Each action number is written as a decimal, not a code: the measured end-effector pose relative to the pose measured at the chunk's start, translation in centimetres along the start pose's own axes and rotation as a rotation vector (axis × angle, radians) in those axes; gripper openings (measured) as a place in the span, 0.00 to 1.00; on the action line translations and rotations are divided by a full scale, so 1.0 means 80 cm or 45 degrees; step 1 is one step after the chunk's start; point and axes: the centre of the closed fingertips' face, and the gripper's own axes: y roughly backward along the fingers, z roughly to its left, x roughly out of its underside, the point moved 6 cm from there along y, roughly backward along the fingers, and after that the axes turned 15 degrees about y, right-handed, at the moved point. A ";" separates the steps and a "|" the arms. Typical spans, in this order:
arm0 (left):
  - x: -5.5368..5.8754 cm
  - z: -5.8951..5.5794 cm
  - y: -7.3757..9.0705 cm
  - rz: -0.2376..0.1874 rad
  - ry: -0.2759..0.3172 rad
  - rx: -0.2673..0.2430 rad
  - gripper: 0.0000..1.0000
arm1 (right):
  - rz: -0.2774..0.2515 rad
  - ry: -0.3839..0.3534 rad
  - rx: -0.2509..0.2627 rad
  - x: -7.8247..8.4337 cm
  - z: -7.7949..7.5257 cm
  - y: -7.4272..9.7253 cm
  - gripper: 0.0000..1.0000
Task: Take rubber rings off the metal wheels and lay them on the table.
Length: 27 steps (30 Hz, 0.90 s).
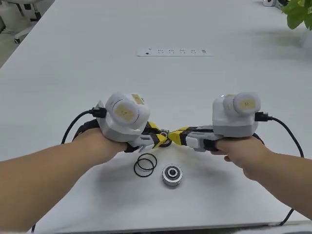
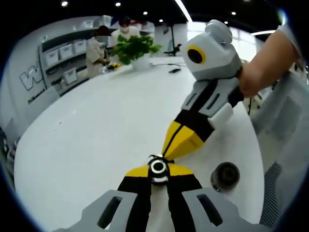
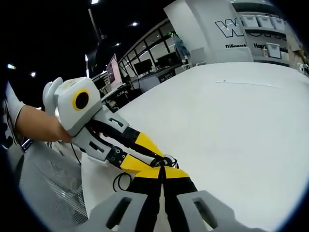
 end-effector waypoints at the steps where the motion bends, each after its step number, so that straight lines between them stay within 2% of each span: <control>1: 0.000 0.000 0.000 -0.001 0.000 0.001 0.11 | -0.013 -0.007 -0.014 -0.002 0.002 -0.001 0.00; 2: 0.000 -0.001 0.000 -0.002 0.001 0.002 0.11 | -0.061 -0.037 -0.045 -0.009 0.007 -0.003 0.00; 3: -0.001 -0.001 -0.001 -0.003 0.001 0.000 0.11 | -0.041 -0.023 -0.023 -0.010 0.008 -0.001 0.00; 4: -0.001 -0.001 -0.001 -0.004 0.002 0.000 0.11 | -0.033 0.008 -0.032 -0.010 0.009 -0.001 0.00; 10: -0.001 -0.002 0.000 -0.011 0.020 -0.004 0.11 | -0.034 0.008 -0.037 -0.007 0.011 0.002 0.00; 15: -0.001 -0.001 -0.001 -0.017 0.044 -0.004 0.12 | -0.004 -0.012 0.014 -0.001 0.003 0.005 0.00; 25: -0.001 -0.002 -0.001 -0.036 0.085 0.013 0.14 | -0.004 -0.024 -0.004 0.002 0.003 0.003 0.00; 26: 0.001 -0.005 0.000 -0.031 0.088 0.039 0.14 | -0.006 -0.027 -0.004 0.002 0.001 0.003 0.00; 27: 0.001 -0.007 0.002 -0.027 0.079 0.052 0.23 | -0.009 -0.030 -0.003 0.001 0.000 0.003 0.00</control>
